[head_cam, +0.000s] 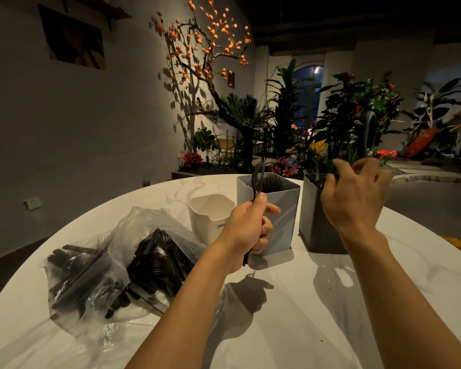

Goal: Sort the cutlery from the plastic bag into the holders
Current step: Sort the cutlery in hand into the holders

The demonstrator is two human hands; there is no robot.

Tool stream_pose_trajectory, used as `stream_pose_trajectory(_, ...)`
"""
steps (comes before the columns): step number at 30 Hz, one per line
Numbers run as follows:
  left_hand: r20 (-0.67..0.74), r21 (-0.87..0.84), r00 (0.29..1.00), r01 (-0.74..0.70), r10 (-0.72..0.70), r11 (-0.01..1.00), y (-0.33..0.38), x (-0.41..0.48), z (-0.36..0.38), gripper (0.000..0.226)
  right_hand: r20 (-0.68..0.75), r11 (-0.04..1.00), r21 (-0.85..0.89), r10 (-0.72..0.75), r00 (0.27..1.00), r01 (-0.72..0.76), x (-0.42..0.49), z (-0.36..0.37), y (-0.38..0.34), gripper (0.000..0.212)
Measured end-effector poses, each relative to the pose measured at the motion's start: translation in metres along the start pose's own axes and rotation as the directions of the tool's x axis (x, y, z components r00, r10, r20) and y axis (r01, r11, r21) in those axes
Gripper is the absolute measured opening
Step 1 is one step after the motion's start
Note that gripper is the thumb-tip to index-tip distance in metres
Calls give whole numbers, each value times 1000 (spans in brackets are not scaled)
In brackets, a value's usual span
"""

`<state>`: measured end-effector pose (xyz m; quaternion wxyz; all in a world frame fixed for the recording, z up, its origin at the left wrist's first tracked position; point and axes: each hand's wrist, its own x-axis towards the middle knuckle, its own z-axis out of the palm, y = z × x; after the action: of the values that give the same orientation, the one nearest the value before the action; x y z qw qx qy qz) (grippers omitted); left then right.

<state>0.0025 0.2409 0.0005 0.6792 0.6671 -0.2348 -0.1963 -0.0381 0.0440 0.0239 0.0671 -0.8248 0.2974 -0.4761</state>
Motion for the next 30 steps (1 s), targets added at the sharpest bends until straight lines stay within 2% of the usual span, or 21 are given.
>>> stream_pose_trajectory(3,-1,-11,1000,-4,4,1000,0,0,0,47,94,998,-54,-11,996,16,1,-2,2,46)
stream_pose_trajectory(6,1,-7,1000,-3,3,1000,0,0,0,47,297,998,-68,23,955,-3,1,2,5,40)
stream_pose_trajectory(8,8,-9,1000,-2,2,1000,1,-1,0,47,351,999,-50,30,936,-14,1,1,5,40)
stream_pose_trajectory(11,12,-27,1000,-1,1,1000,2,-2,0,48,358,999,-49,37,933,-21,3,-5,0,43)
stream_pose_trajectory(13,19,-40,1000,3,-2,999,3,-3,1,49,261,999,-38,10,965,0,4,-12,-8,41)
stream_pose_trajectory(15,36,-65,999,6,-3,998,4,-4,1,51,157,997,2,-81,984,82,4,-22,-21,41)
stream_pose_trajectory(16,47,-78,999,6,-3,997,4,-4,0,51,175,990,56,-138,975,130,5,-29,-30,47)
stream_pose_trajectory(17,62,-92,998,7,-2,996,5,-4,-1,52,250,979,142,-177,952,145,4,-36,-40,54)
stream_pose_trajectory(18,81,-110,997,9,-1,994,5,-4,-1,53,376,963,246,-201,904,111,2,-42,-50,58)
stream_pose_trajectory(20,129,-154,992,23,-3,988,6,-5,-1,54,623,901,430,-249,742,-58,-7,-49,-67,51)
stream_pose_trajectory(21,155,-176,988,33,-6,984,7,-7,-1,54,678,866,485,-281,679,-126,-11,-50,-73,43)
stream_pose_trajectory(22,174,-192,985,42,-8,980,8,-8,-2,53,696,830,530,-307,649,-175,-14,-50,-77,36)
stream_pose_trajectory(27,166,-185,986,23,9,983,11,-10,-2,59,708,715,614,-314,633,-333,-10,-51,-69,29)
stream_pose_trajectory(30,140,-147,990,27,-6,989,11,-7,1,58,671,563,689,-259,695,-456,-3,-55,-60,21)
